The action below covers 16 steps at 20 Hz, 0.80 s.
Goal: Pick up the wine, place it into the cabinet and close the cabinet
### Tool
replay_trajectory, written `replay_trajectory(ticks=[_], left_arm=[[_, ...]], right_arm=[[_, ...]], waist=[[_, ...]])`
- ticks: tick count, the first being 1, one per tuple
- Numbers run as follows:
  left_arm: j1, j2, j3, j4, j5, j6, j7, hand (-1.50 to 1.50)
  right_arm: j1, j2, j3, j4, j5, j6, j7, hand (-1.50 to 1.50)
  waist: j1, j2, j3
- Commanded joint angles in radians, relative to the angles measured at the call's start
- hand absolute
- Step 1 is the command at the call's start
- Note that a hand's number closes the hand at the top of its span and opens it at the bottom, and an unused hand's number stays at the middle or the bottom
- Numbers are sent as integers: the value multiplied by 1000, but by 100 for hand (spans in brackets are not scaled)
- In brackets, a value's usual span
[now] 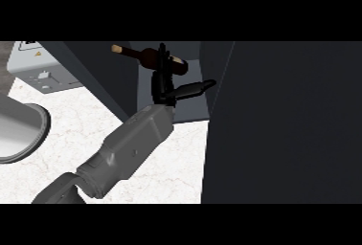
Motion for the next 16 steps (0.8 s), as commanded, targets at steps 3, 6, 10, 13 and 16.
replay_trajectory(ticks=[3,6,10,13,16], left_arm=[[11,0,-25,-64,28,27,-64,-150],[45,0,-45,-83,39,-15,-93,-150],[73,0,-70,-128,67,-18,-88,-150],[56,0,-95,-170,74,-20,-57,-150],[97,0,-129,-219,58,22,-81,-150]], right_arm=[[38,-6,15,-9,16,16,-16,-150],[35,11,44,-74,6,-18,45,-150],[3,-39,-55,-69,-57,-3,67,-150],[-1,26,54,-4,65,-43,19,-150],[145,15,38,-80,38,-9,-21,-150]], waist=[[10,-6,0],[14,-9,0],[28,-11,0],[53,-15,0],[65,-22,1]])
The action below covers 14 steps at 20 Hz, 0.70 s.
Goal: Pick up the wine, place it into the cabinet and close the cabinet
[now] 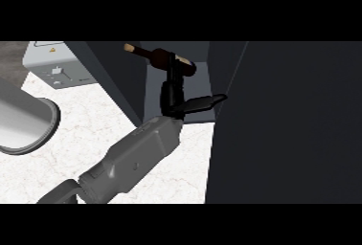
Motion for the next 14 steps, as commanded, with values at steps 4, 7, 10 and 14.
replay_trajectory(ticks=[4,7,10,14], left_arm=[[62,-1,-59,-90,-29,28,-54,-150],[98,-1,-53,-149,-50,66,-64,-150],[97,-1,-38,-112,-80,52,-67,-150],[153,-1,0,-120,-163,-2,-54,-150]], right_arm=[[-1,3,-11,-16,4,-26,28,-150],[-12,-5,-13,-22,12,-29,44,-150],[58,8,39,-45,55,-17,3,-150],[12,-21,-48,-35,-12,-21,40,-150]], waist=[[32,-8,0],[44,-11,0],[45,-11,1],[55,-12,1]])
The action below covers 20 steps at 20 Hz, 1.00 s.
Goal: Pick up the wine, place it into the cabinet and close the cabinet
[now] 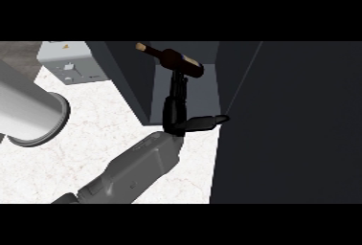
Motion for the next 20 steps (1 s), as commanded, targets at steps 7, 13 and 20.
replay_trajectory(ticks=[7,13,20], left_arm=[[157,59,43,-210,-193,-10,28,-150],[278,187,-18,-509,-293,46,103,-150],[400,350,-20,-836,-386,102,212,-150]], right_arm=[[-62,-38,-76,-14,-47,-19,69,-150],[-56,-18,-23,-2,30,-31,41,-150],[-9,-19,-10,-13,9,-10,39,-150]], waist=[[17,-4,0],[25,-6,0],[23,-6,1]])
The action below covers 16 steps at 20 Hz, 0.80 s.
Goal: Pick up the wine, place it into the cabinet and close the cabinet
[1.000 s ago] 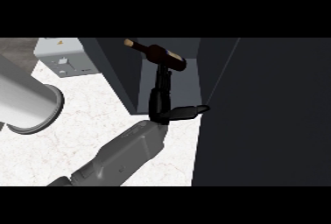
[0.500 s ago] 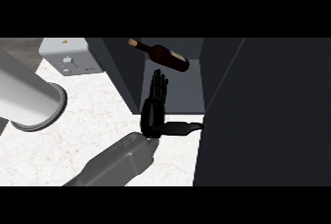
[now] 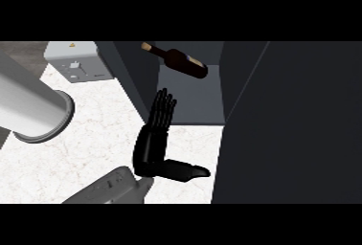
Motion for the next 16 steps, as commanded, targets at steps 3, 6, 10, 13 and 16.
replay_trajectory(ticks=[3,6,10,13,16], left_arm=[[111,164,4,-203,-63,-65,45,-150],[171,200,-14,-287,-93,-74,41,-150],[251,332,58,-371,-70,-165,57,150],[340,407,47,-462,-91,-185,30,150],[386,476,109,-486,-72,-240,14,150]], right_arm=[[37,-62,-15,-16,-118,106,1,150],[55,-129,-61,-61,-179,185,-7,150],[137,-126,12,-90,-191,255,-35,150],[196,-128,58,-131,-260,275,8,150],[140,-65,169,-119,-216,222,46,150]], waist=[[-1,1,0],[-4,0,1],[-6,1,0],[-5,-2,0],[6,-1,-1]])
